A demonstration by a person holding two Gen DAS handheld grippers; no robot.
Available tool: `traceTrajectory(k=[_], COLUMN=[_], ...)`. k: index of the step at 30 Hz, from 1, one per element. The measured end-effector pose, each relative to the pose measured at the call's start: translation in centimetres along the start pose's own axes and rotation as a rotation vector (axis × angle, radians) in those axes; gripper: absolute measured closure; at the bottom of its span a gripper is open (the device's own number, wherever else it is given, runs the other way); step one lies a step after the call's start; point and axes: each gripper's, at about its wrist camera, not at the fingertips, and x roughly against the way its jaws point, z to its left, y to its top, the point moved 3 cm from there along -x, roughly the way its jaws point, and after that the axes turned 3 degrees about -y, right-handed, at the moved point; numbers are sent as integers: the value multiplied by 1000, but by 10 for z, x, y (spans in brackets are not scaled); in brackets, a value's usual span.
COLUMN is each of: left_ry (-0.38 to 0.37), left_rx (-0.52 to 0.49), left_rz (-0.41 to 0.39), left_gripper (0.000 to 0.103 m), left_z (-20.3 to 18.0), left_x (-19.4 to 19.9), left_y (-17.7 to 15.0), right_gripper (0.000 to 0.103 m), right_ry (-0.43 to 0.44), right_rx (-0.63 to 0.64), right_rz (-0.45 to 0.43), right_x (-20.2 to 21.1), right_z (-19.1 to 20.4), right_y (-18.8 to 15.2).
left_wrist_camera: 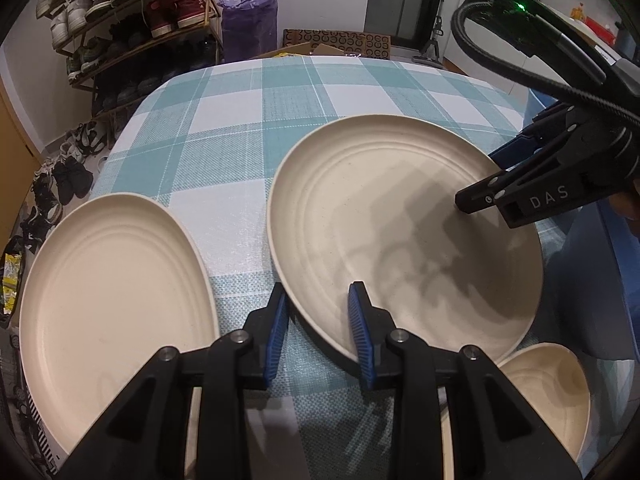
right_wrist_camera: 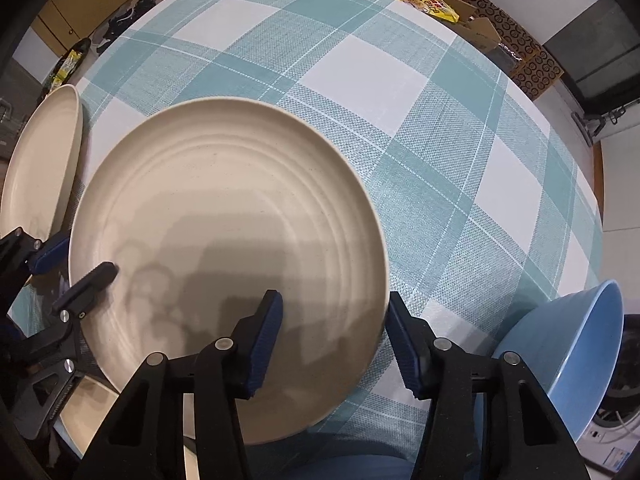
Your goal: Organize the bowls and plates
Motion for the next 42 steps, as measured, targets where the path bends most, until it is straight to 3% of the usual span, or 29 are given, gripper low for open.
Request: traceTrajectory(k=[7,17,23,42], left_ry=[-19,-3,18,31], left_rx=[9,18,27,36], left_rz=[6,-1,-18,-84], left_gripper=[73,74,75,75], left_z=[-1,-2,1,-2], left_x=[0,1,5,28], left_y=[-2,-2,0,9], right_gripper=[49,76,83,86], right_ry=[9,-47,-59,-71], right_rx=[0,17,23,-4], right_rz=[8,-28,-64,-136], right_x=[2,9,16,47], right_z=[3,6,8,5], right_y=[-6,-19,-24,-32])
